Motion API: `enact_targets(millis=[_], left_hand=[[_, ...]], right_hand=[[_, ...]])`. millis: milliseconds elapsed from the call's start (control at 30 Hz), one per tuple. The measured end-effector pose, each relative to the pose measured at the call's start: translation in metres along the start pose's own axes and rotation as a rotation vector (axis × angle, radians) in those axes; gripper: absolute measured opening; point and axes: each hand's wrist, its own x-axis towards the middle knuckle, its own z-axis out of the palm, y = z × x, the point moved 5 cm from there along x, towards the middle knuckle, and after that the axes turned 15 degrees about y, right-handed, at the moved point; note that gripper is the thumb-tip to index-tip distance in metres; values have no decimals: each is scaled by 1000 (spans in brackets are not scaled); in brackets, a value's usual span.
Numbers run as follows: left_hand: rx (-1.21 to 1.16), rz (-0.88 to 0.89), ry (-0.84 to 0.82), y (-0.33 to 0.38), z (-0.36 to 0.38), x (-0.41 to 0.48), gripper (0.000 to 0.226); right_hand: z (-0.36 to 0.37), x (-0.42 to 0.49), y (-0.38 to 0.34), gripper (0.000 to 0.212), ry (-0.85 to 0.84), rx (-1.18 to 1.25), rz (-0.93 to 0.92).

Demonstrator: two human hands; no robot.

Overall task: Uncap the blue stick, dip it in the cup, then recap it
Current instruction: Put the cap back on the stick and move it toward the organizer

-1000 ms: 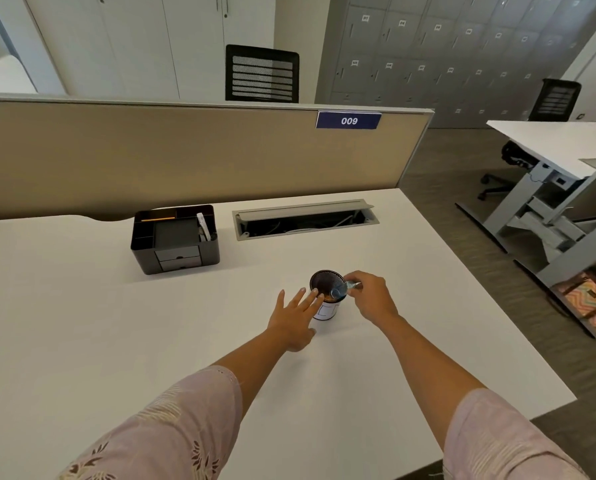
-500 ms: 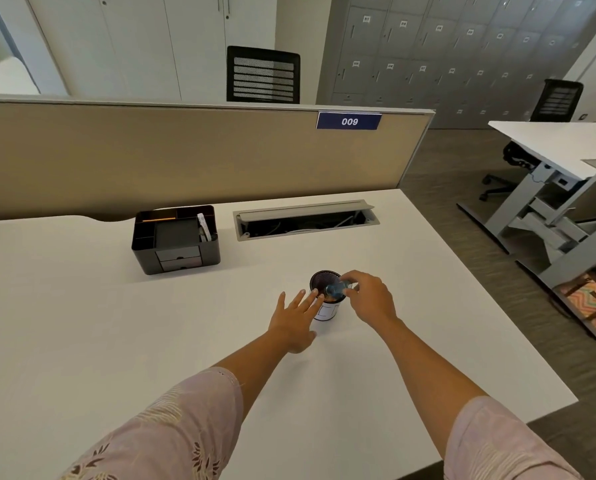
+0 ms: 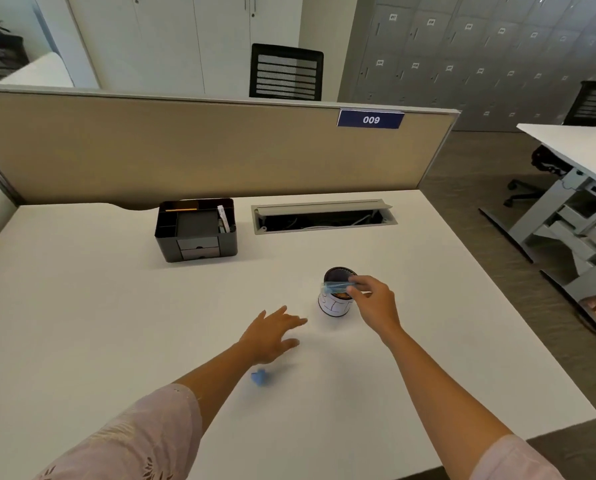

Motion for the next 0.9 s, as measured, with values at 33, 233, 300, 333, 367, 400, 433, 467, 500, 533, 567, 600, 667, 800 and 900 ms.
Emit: enact_targets(millis=[33,233,300,333,367,400,433,467,500,533,567,600,667,800,900], left_hand=[[-33,-18,9,-11,-2,-11,51],[-10,-81,-116,-38,0,-68,57],[25,-89,-132,-38,6,-79,53],[38,-98,-122,-38,8,-83,48],[44,-112,-102,-38,9,-85,43],[42,-138,-77,-38,9,-88,39],[30,-175,-50,-40,10,-91,36],[1,-224,-17,-43,11,-93,34],[-55,-291,34,-48,11,-97,33],[-146,-379,109,-53,9,-100,31],[-269,-473,205,-57,5,-104,28],[-407,-561,308,-61,0,-107,25],[-650,-718,480,-67,-13,-113,23],[-1139,-1023,388,-69,-28,-117,35],[-1227,-996,326,-64,-40,-119,35]], right_hand=[[5,-6,2,22,-27,30,11],[41,-45,15,19,-186,95,66],[53,-58,17,18,-237,93,78],[59,-65,18,18,-264,90,82],[63,-70,19,18,-289,87,88],[67,-75,20,18,-308,87,96],[70,-80,20,18,-325,91,104],[73,-84,21,17,-339,97,115],[76,-87,21,17,-352,102,127],[78,-91,21,17,-364,108,138],[80,-93,21,17,-373,114,146],[81,-95,20,18,-377,123,151],[83,-99,16,18,-384,142,157],[89,-107,3,19,-394,180,160],[95,-112,-6,19,-398,199,153]])
